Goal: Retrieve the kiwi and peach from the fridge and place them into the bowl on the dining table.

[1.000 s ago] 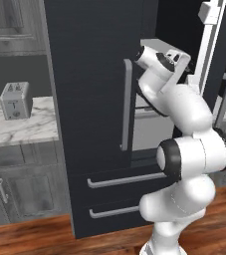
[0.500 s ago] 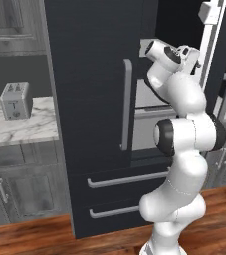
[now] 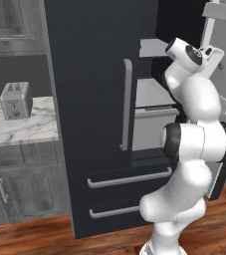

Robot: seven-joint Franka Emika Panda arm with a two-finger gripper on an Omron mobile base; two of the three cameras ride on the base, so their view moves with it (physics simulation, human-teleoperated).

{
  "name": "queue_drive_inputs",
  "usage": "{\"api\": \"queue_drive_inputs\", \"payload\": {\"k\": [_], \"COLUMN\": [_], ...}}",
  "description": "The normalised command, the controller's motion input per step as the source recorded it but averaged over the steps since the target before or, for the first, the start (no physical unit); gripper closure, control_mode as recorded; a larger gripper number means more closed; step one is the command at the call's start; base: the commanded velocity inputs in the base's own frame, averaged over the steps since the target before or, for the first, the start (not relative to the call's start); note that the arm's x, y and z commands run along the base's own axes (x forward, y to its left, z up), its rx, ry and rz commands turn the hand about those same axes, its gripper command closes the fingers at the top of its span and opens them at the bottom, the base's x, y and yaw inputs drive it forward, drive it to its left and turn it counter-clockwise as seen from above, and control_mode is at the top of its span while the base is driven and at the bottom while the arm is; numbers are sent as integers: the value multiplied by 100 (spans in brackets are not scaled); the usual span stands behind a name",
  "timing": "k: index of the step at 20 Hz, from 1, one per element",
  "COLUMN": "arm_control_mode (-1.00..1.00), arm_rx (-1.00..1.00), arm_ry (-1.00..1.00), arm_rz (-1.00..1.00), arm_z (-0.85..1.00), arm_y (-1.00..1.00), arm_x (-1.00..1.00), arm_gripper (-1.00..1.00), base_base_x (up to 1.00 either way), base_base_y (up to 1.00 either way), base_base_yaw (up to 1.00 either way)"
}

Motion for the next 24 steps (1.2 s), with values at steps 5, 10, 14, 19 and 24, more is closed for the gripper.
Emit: {"api": "queue_drive_inputs", "payload": {"k": [5, 10, 14, 19, 24], "arm_control_mode": [-100, -100, -100, -100, -100], "arm_rx": [13, 28, 39, 54, 40], "arm_ry": [-36, -35, -55, -73, -43], "arm_rz": [-9, -24, -21, -17, -3], "arm_z": [9, 27, -2, -42, -40], "arm_y": [49, 100, 100, 91, 78], "arm_x": [-71, -49, -57, -58, -25], "arm_gripper": [-100, -100, -100, -100, -100], "base_base_x": [0, 0, 0, 0, 0], "base_base_y": [0, 0, 0, 0, 0], "base_base_yaw": [0, 0, 0, 0, 0]}}
